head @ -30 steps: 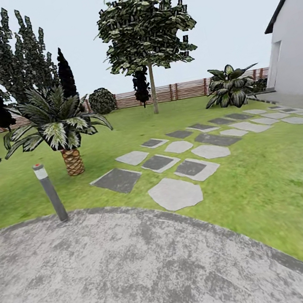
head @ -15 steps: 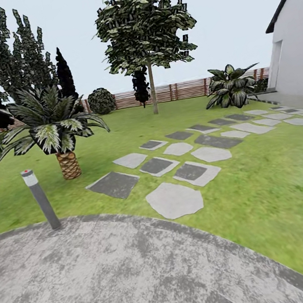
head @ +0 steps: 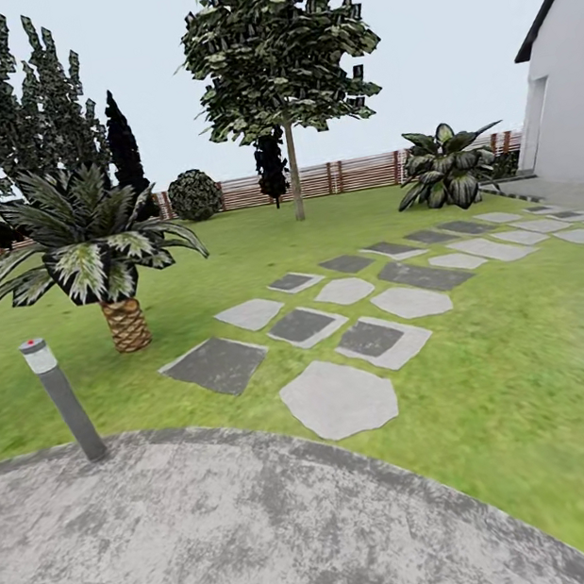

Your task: Take the three Easter eggs out of the wicker basket on the lawn in the garden, then place them on the lawn next to a single tree (choose any tree) so that all three eggs are next to the same tree and none are left in the basket.

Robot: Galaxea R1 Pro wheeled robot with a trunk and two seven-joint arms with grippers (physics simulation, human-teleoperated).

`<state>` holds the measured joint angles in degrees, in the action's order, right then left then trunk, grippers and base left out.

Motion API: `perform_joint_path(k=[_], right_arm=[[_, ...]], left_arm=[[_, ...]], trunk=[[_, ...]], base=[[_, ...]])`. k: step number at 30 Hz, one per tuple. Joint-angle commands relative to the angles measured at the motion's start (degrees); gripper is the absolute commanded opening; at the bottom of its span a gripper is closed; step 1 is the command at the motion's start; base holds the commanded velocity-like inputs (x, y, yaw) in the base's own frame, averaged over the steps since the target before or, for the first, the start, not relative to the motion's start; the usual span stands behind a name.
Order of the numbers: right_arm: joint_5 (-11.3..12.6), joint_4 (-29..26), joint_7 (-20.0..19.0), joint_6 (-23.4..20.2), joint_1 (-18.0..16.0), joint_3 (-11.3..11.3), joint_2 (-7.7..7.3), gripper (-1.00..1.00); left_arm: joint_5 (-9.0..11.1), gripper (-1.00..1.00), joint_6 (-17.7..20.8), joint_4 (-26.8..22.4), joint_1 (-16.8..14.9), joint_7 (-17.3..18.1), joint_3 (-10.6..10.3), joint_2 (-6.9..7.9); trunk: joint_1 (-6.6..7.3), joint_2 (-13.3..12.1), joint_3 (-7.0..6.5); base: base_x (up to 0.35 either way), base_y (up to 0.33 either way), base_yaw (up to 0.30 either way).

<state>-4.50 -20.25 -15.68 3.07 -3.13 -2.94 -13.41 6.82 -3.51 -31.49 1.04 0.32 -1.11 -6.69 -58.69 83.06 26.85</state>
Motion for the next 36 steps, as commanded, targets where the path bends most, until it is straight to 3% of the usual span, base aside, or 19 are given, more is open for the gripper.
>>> perform_joint_path(k=[1, 36], right_arm=[[-0.47, 0.03, 0.03, 0.28, -0.04, -0.22, -0.04, 1.0], [-0.46, 0.03, 0.03, 0.27, -0.04, -0.24, -0.04, 1.0]], left_arm=[[0.58, 1.0, -0.09, -0.06, 0.02, 0.03, -0.12, 0.01], [0.73, 1.0, -0.32, -0.06, 0.02, 0.03, -0.12, 0.01]], trunk=[[-0.04, 0.02, 0.05], [-0.04, 0.02, 0.05]], base=[[0.335, -0.001, 0.0], [0.335, 0.0, 0.0]])
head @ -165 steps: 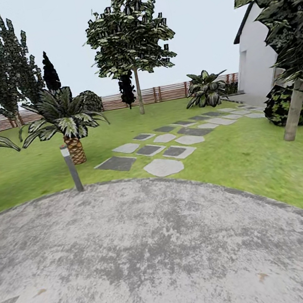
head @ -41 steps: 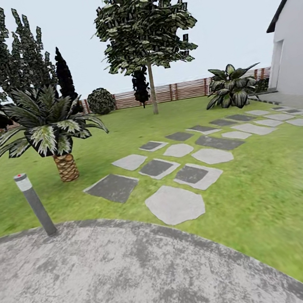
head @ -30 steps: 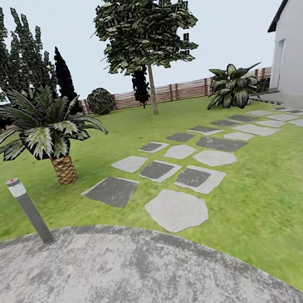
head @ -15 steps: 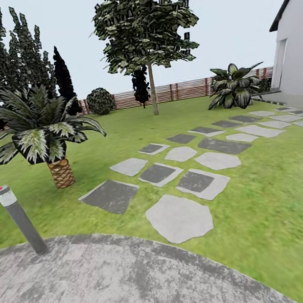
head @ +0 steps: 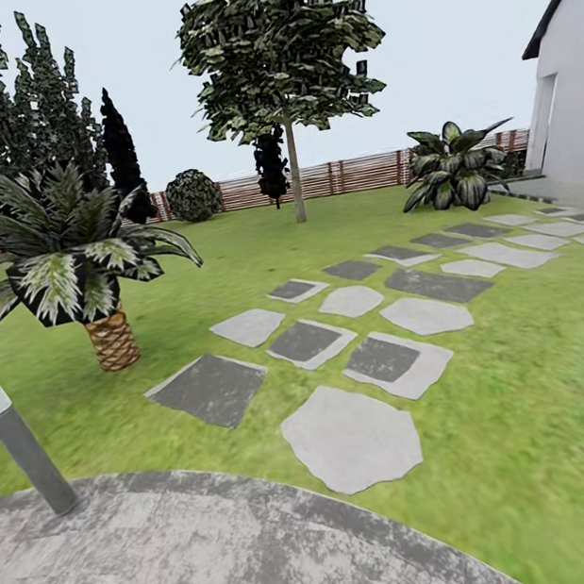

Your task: Take the three Easter eggs out of the wicker basket on the lawn in the garden, then place them on the lawn next to a single tree (choose any tree) so that all three eggs are next to the same tree and none are left in the basket.

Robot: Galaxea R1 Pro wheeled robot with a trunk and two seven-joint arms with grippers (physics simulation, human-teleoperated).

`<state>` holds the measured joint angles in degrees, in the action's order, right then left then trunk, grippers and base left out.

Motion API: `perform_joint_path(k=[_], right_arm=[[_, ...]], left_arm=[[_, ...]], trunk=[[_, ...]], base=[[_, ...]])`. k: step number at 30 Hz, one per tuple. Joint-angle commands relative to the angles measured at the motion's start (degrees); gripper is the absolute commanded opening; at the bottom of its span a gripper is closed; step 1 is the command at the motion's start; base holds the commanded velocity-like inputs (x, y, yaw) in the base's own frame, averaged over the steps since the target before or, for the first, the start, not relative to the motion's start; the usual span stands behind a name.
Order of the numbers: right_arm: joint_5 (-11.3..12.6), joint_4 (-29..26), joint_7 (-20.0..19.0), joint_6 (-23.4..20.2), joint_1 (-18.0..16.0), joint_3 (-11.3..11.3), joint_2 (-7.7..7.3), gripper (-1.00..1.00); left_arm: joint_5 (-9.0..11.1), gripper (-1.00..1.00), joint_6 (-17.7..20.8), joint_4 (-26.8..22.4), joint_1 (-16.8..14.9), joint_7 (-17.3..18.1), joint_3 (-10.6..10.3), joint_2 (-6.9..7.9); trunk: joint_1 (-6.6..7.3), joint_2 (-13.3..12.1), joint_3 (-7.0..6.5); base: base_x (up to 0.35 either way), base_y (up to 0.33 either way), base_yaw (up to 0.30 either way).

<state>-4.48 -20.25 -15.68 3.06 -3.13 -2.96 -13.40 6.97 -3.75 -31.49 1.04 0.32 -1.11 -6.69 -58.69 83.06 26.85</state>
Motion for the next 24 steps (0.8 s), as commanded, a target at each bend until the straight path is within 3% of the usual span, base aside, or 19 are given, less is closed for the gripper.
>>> perform_joint_path(k=[1, 24], right_arm=[[-0.5, 0.06, 0.03, 0.28, -0.04, -0.21, -0.04, 1.0], [-0.38, 0.12, 0.12, 0.37, -0.04, -0.2, 0.01, 1.0]], left_arm=[[0.59, 1.0, -0.09, -0.06, 0.02, 0.03, -0.12, 0.01], [0.5, 1.0, -0.03, -0.06, 0.03, -0.03, -0.12, 0.01]], trunk=[[-0.04, 0.02, 0.05], [-0.04, 0.02, 0.05]], base=[[0.335, 0.0, 0.0], [0.335, 0.0, 0.0]])
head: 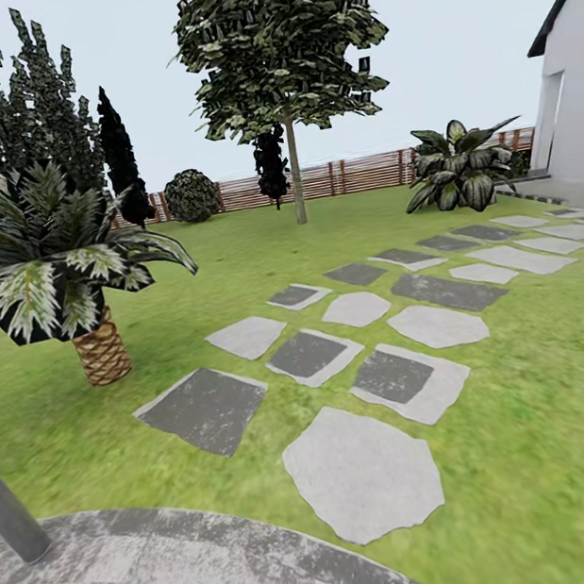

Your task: Take the three Easter eggs out of the wicker basket on the lawn in the garden, then place them on the lawn next to a single tree (choose any tree) so that all three eggs are next to the same tree and none are left in the basket.

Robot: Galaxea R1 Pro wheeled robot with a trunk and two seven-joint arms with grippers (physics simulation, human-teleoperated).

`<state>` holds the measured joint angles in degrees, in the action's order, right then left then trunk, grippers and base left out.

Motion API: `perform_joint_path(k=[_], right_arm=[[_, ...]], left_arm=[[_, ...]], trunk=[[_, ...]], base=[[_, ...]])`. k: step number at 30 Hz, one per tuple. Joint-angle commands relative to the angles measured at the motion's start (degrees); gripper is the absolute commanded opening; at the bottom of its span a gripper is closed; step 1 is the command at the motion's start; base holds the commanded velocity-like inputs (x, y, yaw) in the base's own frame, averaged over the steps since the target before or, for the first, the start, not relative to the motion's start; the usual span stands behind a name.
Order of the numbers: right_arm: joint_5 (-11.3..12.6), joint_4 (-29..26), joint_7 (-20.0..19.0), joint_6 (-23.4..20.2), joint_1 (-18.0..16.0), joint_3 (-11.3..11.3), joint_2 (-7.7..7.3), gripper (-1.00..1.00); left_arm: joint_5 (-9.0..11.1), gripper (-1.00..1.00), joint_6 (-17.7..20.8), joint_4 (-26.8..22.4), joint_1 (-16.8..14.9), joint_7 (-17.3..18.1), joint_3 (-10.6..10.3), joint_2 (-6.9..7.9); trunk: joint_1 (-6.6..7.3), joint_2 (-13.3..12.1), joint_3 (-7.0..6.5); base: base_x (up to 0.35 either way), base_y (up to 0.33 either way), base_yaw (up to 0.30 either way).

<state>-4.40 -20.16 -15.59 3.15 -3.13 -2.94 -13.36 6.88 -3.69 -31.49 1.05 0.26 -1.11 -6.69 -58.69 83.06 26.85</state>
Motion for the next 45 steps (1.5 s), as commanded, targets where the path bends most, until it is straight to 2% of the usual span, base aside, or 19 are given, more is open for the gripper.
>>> perform_joint_path(k=[1, 45], right_arm=[[-0.45, 0.03, 0.04, 0.28, -0.04, -0.22, -0.04, 1.0], [-0.45, 1.31, 0.04, 0.28, -0.04, -0.44, 0.01, 1.0]], left_arm=[[0.59, 1.0, -0.09, -0.06, 0.01, 0.02, -0.12, 0.01], [0.59, 1.0, -0.09, -0.06, 0.01, 0.03, -0.12, 0.01]], trunk=[[-0.04, 0.02, 0.05], [-0.04, 0.02, 0.05]], base=[[0.335, 0.0, 0.0], [0.335, 0.0, 0.0]])
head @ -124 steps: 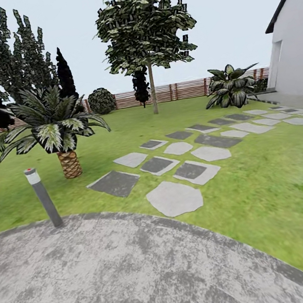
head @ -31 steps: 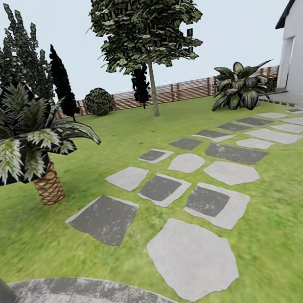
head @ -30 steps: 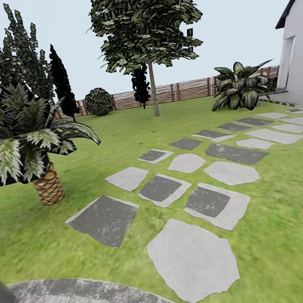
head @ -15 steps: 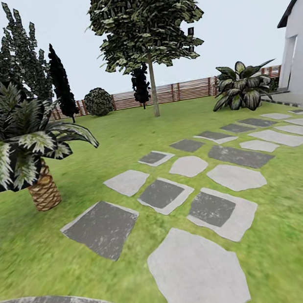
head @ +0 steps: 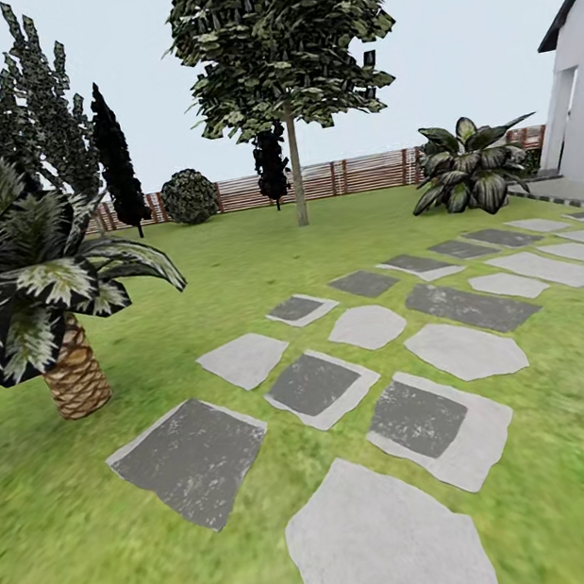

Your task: Take the three Easter eggs out of the wicker basket on the lawn in the garden, then place them on the lawn next to a single tree (choose any tree) so that all three eggs are next to the same tree and none are left in the basket.

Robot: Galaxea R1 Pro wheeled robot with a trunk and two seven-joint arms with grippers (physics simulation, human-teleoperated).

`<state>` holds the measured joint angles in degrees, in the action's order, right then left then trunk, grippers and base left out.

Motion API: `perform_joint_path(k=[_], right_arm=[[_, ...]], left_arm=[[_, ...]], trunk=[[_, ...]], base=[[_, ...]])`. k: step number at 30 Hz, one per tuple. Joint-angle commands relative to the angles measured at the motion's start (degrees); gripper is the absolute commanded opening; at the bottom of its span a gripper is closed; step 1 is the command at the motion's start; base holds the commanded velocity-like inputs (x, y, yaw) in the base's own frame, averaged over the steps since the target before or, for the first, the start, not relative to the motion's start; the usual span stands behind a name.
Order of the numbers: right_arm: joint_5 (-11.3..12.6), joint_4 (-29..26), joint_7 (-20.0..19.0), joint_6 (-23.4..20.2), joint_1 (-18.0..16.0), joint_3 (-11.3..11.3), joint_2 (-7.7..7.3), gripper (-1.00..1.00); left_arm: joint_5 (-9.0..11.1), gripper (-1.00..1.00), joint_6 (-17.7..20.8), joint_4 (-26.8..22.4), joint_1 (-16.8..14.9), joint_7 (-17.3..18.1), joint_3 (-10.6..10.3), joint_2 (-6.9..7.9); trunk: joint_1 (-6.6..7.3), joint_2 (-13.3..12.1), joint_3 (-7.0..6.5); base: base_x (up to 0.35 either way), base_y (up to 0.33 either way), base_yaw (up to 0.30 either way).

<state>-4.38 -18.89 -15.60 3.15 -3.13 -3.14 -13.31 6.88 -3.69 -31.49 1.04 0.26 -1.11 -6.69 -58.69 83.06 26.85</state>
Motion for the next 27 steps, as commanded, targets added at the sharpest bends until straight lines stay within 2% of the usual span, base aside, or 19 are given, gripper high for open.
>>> perform_joint_path(k=[1, 27], right_arm=[[-0.46, 0.15, 0.04, 0.28, -0.04, -0.26, -0.05, 1.0], [-0.45, 0.34, 0.04, 0.28, -0.04, -0.28, -0.01, 1.0]], left_arm=[[0.59, 1.0, -0.09, -0.06, 0.02, 0.02, -0.12, 0.01], [0.59, 1.0, -0.12, -0.06, 0.02, 0.02, -0.12, 0.01]], trunk=[[-0.04, 0.02, 0.05], [-0.04, 0.02, 0.05]], base=[[0.335, 0.0, 0.0], [0.335, 0.0, 0.0]])
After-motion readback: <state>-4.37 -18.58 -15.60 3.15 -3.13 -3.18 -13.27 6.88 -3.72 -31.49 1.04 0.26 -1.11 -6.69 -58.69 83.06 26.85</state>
